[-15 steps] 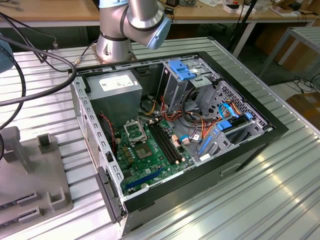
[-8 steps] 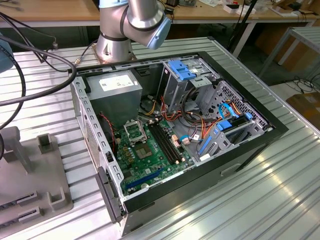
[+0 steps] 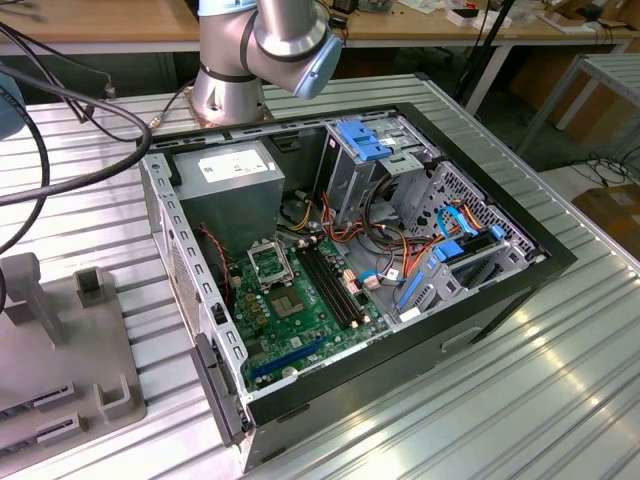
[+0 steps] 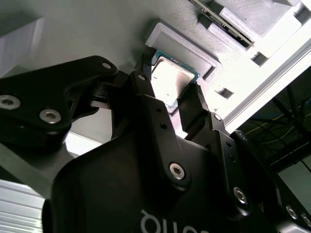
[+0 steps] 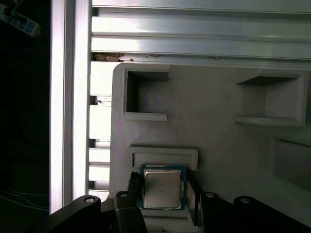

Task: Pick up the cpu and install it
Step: 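Pick up the cpu and move it towards the insertion slot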

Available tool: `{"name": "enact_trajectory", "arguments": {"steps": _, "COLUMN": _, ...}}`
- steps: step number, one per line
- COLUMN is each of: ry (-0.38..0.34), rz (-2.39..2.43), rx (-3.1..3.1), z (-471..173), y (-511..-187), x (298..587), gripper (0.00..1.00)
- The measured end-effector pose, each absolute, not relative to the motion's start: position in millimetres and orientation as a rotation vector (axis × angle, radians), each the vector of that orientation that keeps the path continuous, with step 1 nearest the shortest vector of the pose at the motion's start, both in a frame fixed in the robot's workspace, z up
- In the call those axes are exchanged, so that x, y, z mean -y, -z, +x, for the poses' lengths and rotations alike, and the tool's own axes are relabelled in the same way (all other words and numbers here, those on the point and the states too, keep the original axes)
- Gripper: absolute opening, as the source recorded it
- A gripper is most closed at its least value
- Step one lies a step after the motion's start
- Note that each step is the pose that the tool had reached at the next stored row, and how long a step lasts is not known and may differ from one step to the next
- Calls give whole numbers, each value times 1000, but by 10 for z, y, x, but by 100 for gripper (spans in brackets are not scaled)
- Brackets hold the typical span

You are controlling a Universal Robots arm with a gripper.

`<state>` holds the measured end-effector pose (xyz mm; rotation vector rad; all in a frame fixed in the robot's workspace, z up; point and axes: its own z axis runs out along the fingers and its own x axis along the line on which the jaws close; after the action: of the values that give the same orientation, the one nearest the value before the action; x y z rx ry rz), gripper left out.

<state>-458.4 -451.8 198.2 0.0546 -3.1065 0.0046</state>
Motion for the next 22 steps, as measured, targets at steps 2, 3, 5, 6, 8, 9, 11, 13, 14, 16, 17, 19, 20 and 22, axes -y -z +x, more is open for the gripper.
{"name": "enact_trajectory", "arguments": {"steps": 2, "ry": -5, "rz": 55, "rx": 3107, "z": -4583, "y": -1986, "x": 4519, "gripper": 47}}
{"name": "enact_trajectory", "arguments": {"steps": 3, "ry": -5, "rz": 55, "rx": 3106, "z": -4582, "y": -1988, "x": 4519, "gripper": 47}}
{"name": "enact_trajectory", "arguments": {"steps": 5, "ry": -7, "rz": 55, "rx": 3106, "z": -4582, "y": -1989, "x": 4519, "gripper": 47}}
{"name": "enact_trajectory", "arguments": {"steps": 6, "ry": -7, "rz": 55, "rx": 3106, "z": -4582, "y": -1989, "x": 4519, "gripper": 47}}
{"name": "enact_trajectory", "arguments": {"steps": 8, "ry": -7, "rz": 55, "rx": 3106, "z": -4582, "y": -1985, "x": 4519, "gripper": 47}}
{"name": "enact_trajectory", "arguments": {"steps": 9, "ry": -7, "rz": 55, "rx": 3106, "z": -4581, "y": -1977, "x": 4519, "gripper": 47}}
{"name": "enact_trajectory", "arguments": {"steps": 11, "ry": -7, "rz": 54, "rx": 3106, "z": -4582, "y": -1963, "x": 4519, "gripper": 47}}
{"name": "enact_trajectory", "arguments": {"steps": 13, "ry": -7, "rz": 52, "rx": 3106, "z": -4582, "y": -1960, "x": 4519, "gripper": 47}}
{"name": "enact_trajectory", "arguments": {"steps": 14, "ry": -7, "rz": 50, "rx": 3106, "z": -4582, "y": -1958, "x": 4519, "gripper": 47}}
{"name": "enact_trajectory", "arguments": {"steps": 16, "ry": -7, "rz": 48, "rx": 3106, "z": -4582, "y": -1956, "x": 4519, "gripper": 47}}
{"name": "enact_trajectory", "arguments": {"steps": 17, "ry": -7, "rz": 47, "rx": 3106, "z": -4582, "y": -1956, "x": 4519, "gripper": 47}}
{"name": "enact_trajectory", "arguments": {"steps": 19, "ry": -7, "rz": 47, "rx": 3106, "z": -4582, "y": -1953, "x": 4519, "gripper": 47}}
{"name": "enact_trajectory", "arguments": {"steps": 20, "ry": -6, "rz": 46, "rx": 3107, "z": -4582, "y": -1947, "x": 4519, "gripper": 47}}
{"name": "enact_trajectory", "arguments": {"steps": 22, "ry": -7, "rz": 46, "rx": 3106, "z": -4582, "y": -1945, "x": 4519, "gripper": 47}}
